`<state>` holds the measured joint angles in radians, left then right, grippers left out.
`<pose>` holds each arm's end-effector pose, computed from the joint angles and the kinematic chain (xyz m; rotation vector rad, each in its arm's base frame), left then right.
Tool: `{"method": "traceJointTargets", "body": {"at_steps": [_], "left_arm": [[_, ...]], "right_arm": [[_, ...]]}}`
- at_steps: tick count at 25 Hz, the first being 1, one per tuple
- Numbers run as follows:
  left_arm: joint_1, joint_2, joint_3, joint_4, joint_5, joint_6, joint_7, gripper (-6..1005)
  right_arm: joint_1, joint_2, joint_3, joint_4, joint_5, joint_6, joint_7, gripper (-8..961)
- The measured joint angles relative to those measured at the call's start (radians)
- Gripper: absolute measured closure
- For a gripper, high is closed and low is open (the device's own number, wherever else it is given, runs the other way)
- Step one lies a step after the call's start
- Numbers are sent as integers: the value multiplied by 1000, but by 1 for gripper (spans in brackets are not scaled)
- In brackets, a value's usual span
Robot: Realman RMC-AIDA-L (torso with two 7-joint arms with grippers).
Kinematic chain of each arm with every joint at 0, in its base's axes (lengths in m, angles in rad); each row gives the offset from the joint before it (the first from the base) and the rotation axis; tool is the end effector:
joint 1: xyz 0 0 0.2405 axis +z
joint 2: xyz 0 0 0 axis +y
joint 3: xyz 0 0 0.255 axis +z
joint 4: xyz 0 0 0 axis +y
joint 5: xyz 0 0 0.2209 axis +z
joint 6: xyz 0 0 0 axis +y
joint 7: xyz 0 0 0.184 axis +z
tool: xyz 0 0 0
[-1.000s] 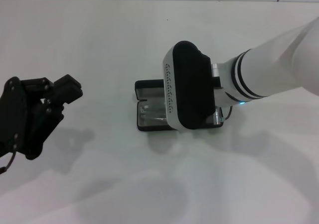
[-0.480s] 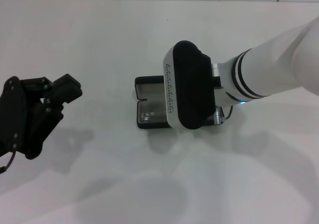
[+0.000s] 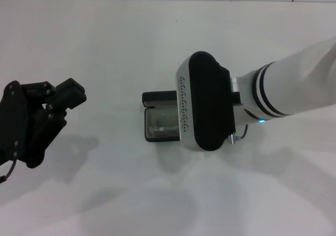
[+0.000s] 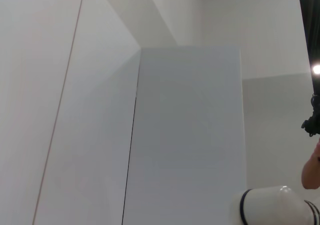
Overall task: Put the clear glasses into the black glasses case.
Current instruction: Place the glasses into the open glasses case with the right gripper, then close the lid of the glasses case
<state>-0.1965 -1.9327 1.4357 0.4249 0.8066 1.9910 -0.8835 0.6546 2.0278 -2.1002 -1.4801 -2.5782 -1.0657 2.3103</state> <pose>-0.2425 0.2327 0.0287 -2.3329 -0.1872 -1.5891 0.0904 0.3370 -0.1451 -2.7428 -0.4731 -0.4759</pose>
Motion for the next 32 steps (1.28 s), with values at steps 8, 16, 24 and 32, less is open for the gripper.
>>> {"method": "traceJointTargets", "body": {"at_steps": [8, 16, 24, 32], "left_arm": [[-4, 1, -14, 4, 2, 8, -18, 941], [-22, 10, -85, 42, 14, 22, -80, 941], [-182, 16, -206, 49, 175, -79, -248, 897], [-417, 21, -230, 86, 557, -375, -426, 829]], "right_arm": [[-154, -1, 49, -174, 49, -45, -4, 600], [-379, -10, 432, -361, 506, -244, -96, 601], [-573, -13, 791, -303, 821, -409, -350, 600], [-677, -14, 922, -77, 960, -508, -553, 600]]}}
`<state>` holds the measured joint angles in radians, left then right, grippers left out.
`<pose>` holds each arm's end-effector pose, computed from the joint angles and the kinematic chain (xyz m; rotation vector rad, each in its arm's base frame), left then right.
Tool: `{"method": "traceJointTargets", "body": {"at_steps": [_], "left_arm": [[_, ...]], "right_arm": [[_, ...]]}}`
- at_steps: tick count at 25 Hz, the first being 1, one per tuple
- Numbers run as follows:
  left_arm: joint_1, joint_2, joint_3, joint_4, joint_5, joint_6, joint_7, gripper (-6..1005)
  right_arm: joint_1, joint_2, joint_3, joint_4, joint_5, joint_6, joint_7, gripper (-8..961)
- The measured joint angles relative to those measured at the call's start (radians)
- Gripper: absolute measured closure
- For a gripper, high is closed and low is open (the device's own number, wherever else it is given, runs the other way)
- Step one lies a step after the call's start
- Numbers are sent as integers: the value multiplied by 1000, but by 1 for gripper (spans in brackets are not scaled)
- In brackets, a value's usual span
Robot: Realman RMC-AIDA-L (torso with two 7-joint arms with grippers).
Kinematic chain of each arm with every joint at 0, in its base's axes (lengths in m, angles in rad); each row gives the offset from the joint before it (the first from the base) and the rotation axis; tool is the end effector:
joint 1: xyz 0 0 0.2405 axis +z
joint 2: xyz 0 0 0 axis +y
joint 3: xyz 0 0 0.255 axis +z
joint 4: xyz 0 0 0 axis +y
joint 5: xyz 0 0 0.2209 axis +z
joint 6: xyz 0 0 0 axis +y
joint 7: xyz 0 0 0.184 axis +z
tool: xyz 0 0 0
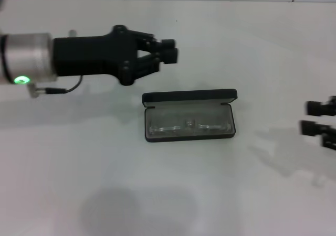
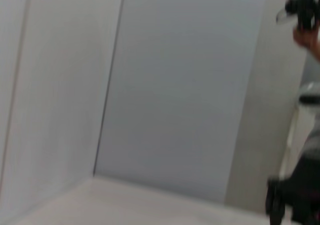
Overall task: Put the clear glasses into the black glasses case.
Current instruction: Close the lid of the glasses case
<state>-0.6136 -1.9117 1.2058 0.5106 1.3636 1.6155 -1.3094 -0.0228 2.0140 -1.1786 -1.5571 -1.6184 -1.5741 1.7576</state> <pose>-0.1820 0.3632 -0.0129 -2.8428 -0.3532 -1.0457 0.2104 0.2690 0.0487 -2.7028 0.4373 0.5932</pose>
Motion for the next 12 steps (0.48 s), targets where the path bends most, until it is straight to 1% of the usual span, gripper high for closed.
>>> {"method": "traceJointTargets", "body": {"at_steps": [3, 4, 5, 8, 10, 12], "left_arm": [[-59, -16, 0, 2, 92, -59, -40, 821], [-72, -24, 0, 2, 120, -81, -51, 820], [-80, -29, 0, 3, 137, -96, -57, 820], [-117, -65, 0, 3, 227, -179, -86, 820], [-129, -85, 0, 3, 273, -225, -101, 819], [-140, -100, 0, 4, 308, -262, -113, 819]], "right_arm": [[-23, 0, 93, 108, 68, -49, -82, 600], [-24, 0, 117, 135, 85, -66, -99, 600], [-24, 0, 167, 189, 113, -102, -129, 600], [-8, 0, 282, 328, 161, -195, -197, 599], [14, -1, 359, 432, 174, -263, -239, 599], [30, -1, 408, 501, 174, -303, -270, 599]]}}
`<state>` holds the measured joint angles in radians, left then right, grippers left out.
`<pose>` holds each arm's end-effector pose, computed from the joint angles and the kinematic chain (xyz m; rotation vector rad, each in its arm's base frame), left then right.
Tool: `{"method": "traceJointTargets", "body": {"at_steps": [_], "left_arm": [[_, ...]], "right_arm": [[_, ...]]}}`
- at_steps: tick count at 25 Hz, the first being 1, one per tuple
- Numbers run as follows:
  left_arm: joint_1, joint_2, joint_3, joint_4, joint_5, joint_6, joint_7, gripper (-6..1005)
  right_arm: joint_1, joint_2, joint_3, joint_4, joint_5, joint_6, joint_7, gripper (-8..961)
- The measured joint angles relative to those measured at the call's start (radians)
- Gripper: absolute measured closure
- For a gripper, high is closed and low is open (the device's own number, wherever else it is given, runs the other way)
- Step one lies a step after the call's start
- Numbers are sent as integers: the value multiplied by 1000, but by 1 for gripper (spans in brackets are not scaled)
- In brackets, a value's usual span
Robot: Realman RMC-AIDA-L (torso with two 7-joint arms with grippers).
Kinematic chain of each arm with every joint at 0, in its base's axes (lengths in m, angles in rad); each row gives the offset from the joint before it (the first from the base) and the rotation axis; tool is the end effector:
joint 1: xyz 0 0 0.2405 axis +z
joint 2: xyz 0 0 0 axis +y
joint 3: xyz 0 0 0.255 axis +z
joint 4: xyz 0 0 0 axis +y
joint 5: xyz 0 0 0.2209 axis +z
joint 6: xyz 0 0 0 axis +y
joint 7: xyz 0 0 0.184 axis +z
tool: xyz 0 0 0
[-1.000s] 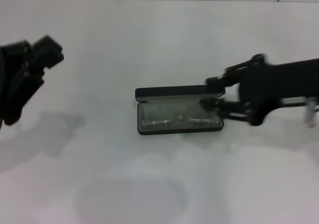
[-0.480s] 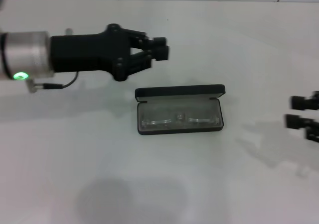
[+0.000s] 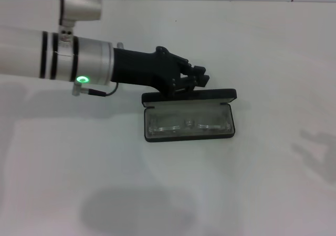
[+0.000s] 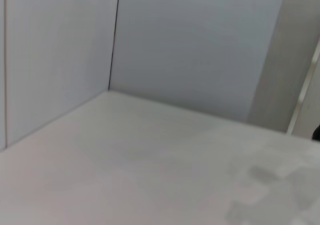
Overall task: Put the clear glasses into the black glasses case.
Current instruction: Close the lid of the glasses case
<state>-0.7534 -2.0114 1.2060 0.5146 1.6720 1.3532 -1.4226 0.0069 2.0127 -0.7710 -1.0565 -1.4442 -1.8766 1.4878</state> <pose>-0.1688 0.3898 -0.0836 -2.9522 -0.4035 -0.6084 0.2807 0.2348 0.0957 -2.4297 0.5402 1.0428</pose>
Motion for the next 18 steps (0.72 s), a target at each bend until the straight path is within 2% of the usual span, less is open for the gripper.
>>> {"method": "traceJointTargets", "body": {"at_steps": [3, 7, 18], "left_arm": [[-18, -15, 3, 1, 38, -44, -23, 818], [-36, -21, 6, -5, 66, -71, -42, 817], [-27, -37, 6, -10, 126, -108, -71, 813]], "right_arm": [[16, -1, 21, 70, -12, -16, -42, 599], [37, -3, 19, 119, -37, -16, -68, 599], [55, -3, 17, 149, -42, -19, -94, 598]]}}
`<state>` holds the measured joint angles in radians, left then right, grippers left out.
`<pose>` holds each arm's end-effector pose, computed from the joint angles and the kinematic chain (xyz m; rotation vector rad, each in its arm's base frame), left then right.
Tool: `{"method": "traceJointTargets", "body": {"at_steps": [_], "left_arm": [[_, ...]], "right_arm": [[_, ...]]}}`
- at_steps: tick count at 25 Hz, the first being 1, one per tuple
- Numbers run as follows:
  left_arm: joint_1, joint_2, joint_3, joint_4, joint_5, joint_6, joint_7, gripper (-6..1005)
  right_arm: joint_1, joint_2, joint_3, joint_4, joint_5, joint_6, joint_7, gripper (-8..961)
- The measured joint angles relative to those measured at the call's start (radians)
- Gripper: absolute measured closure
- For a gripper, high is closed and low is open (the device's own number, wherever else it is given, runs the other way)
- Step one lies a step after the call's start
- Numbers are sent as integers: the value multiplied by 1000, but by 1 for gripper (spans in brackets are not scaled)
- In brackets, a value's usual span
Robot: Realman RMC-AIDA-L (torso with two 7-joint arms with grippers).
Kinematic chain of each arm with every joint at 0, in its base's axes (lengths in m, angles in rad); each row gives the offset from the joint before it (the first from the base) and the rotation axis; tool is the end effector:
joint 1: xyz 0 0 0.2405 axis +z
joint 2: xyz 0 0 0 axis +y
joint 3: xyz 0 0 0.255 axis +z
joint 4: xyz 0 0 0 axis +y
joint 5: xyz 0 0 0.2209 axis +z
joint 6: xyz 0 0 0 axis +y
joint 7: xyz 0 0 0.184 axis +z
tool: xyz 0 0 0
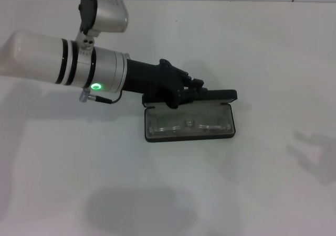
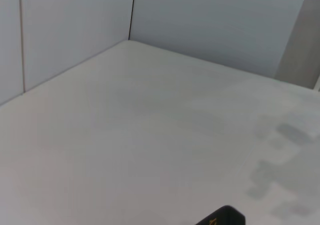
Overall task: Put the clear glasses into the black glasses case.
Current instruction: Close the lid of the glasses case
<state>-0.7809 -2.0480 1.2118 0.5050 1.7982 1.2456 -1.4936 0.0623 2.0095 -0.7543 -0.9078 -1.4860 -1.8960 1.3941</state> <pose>-0.1785 0.3939 -0.1076 -2.9501 -0.4683 -0.4186 0.2882 0.2387 0.0773 -2.4395 0.5460 1.0927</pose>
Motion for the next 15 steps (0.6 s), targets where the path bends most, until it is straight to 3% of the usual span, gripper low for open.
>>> {"method": "traceJointTargets", "body": {"at_steps": [15], "left_arm": [[25, -39, 4, -2, 70, 33, -1, 806]], "right_arm": [[7, 0, 1, 40, 0, -5, -22, 602]]}}
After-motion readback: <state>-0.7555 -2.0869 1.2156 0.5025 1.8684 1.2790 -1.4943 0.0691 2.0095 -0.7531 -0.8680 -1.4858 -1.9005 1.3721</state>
